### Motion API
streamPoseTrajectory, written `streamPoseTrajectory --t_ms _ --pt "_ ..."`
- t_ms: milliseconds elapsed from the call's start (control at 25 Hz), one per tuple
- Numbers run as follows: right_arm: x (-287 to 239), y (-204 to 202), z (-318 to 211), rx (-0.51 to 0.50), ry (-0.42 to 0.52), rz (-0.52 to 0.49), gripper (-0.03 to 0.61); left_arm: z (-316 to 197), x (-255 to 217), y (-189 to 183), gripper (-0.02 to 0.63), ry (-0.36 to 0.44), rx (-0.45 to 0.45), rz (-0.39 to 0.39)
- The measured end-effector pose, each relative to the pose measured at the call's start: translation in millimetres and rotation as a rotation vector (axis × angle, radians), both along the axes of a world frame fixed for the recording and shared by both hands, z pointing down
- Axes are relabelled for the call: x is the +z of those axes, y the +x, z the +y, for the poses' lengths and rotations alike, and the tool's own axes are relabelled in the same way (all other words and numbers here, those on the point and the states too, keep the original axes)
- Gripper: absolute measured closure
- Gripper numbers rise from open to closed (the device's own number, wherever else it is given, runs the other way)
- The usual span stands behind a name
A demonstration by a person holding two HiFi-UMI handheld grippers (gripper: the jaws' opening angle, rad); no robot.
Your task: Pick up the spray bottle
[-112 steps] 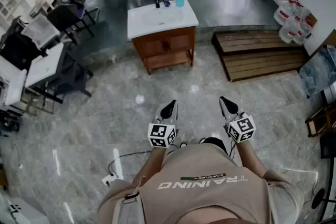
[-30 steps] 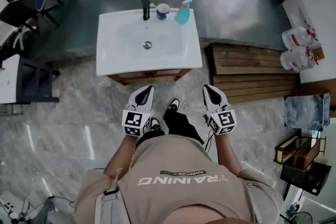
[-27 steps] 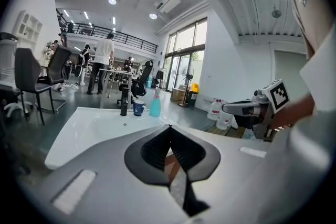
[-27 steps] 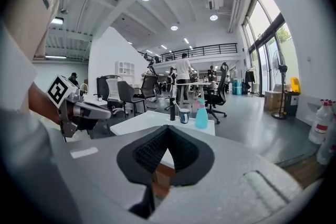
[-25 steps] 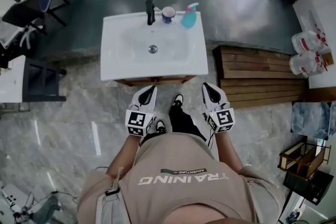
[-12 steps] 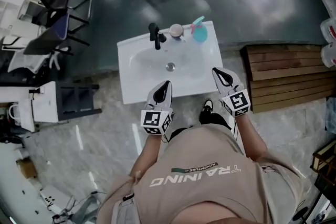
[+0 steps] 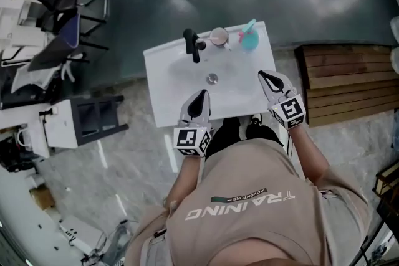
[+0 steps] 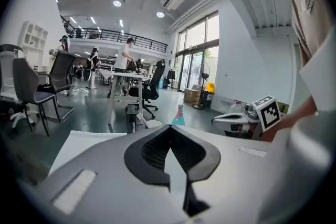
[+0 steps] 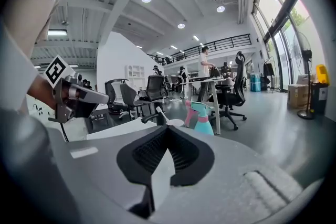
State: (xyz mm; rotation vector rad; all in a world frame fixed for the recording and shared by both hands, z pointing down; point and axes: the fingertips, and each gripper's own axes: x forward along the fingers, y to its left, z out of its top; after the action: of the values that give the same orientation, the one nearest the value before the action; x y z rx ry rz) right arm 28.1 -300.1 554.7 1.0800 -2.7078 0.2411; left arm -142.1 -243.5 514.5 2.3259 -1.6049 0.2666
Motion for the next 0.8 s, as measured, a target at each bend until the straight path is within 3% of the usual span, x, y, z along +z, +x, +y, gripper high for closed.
streamPoseTrajectory --t_ms 360,600,800 --pt "-36 -23 -37 0.121 0.059 0.046 0.577 -60 -8 -22 0.598 0.071 0.139 0.023" --pt "-46 -11 -62 0.244 0.066 0.032 0.577 -82 -7 -30 0.598 0.063 0.195 0.116" --pt "-41 0 -71 0.277 0.041 0.070 0.576 -88 0 -26 0.598 0.042 0.219 0.112"
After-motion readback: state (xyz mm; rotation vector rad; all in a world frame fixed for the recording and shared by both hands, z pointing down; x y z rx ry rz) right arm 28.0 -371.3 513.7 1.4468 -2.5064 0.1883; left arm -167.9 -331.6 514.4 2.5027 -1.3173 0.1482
